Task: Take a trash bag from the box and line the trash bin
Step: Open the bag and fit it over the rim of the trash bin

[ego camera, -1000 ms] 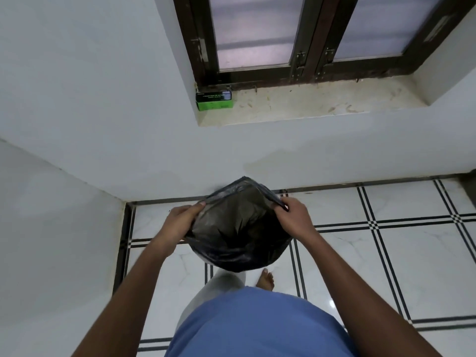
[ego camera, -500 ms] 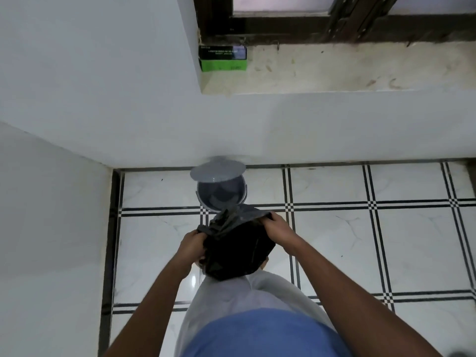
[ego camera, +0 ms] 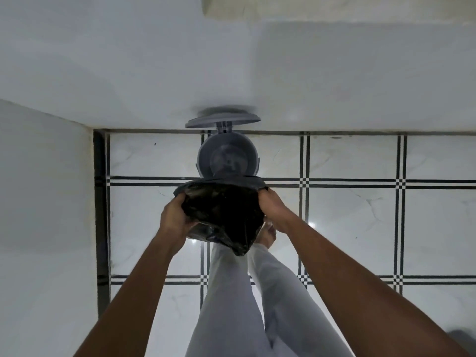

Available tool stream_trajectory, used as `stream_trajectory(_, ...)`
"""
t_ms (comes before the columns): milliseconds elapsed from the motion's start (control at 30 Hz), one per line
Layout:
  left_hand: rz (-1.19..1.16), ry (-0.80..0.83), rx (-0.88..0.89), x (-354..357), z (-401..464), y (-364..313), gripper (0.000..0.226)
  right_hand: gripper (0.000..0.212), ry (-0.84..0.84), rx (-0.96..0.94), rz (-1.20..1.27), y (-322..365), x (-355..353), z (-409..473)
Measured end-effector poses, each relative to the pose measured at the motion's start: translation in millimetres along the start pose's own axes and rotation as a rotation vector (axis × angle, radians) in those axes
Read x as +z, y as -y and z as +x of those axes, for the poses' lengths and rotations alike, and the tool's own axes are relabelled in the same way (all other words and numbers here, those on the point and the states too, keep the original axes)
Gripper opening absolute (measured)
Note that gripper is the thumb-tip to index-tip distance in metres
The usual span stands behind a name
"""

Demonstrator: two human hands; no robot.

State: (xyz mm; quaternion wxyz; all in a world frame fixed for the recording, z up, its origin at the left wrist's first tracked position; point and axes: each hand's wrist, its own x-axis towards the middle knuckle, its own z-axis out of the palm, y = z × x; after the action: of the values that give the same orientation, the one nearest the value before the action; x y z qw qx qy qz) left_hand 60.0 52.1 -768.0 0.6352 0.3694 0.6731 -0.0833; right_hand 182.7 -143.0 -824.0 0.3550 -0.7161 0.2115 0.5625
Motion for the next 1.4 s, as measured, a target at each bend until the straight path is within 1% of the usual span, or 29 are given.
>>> stream_trajectory(67,-0.059,0.026,0.002,7,21,-5,0.027,0.049,-0.004,0.023,0.063,8,8,19)
stream_trajectory(133,-0.12,0.097,0.022,14,44,-9,0.035,0.044,-0.012,0.029,0.119,15,15,37)
stream_trajectory(267,-0.212,0.202,0.069,31,98,-14,0.046,0.04,-0.027,0.026,0.202,26,24,71)
stream_trajectory(367,-0.239,0.247,0.087,45,132,-17,0.046,0.026,-0.036,-0.015,0.28,31,24,97)
stream_trajectory(400,-0.242,0.252,0.099,50,144,-17,0.046,0.026,-0.037,-0.031,0.294,33,24,109)
stream_trajectory(500,-0.238,0.271,0.114,60,179,-15,0.046,0.038,-0.032,-0.056,0.292,36,27,141)
stream_trajectory(600,-0.236,0.251,0.087,66,219,-8,0.047,0.05,-0.076,-0.04,0.271,36,32,184)
stream_trajectory(700,-0.229,0.213,0.07,65,243,-1,0.043,0.05,-0.097,-0.057,0.204,36,38,206)
stream_trajectory(767,-0.272,0.178,0.061,61,262,4,0.041,0.056,-0.08,-0.075,0.144,37,47,223)
stream_trajectory(867,-0.336,0.086,0.051,42,281,7,0.046,0.066,-0.016,-0.057,0.099,38,66,238)
stream_trajectory(933,-0.341,0.037,0.055,24,291,8,0.044,0.064,0.032,-0.02,0.085,38,82,245)
stream_trajectory(1000,-0.3,0.014,0.061,7,298,9,0.043,0.06,0.071,0.0,0.12,35,96,249)
stream_trajectory(1100,-0.27,-0.049,0.058,-7,305,10,0.035,0.045,0.096,0.034,0.198,33,105,256)
stream_trajectory(1200,-0.19,-0.064,0.044,-5,315,14,0.032,0.028,-0.007,0.025,0.208,28,101,270)
stream_trajectory(1300,-0.064,0.001,0.024,14,325,15,0.027,0.014,-0.151,-0.089,0.127,28,88,280)
stream_trajectory(1333,-0.033,0.01,0.015,22,330,15,0.025,0.013,-0.184,-0.134,0.076,29,83,282)
stream_trajectory(1400,-0.008,0.008,-0.011,38,343,14,0.021,0.022,-0.253,-0.215,-0.009,30,71,289)
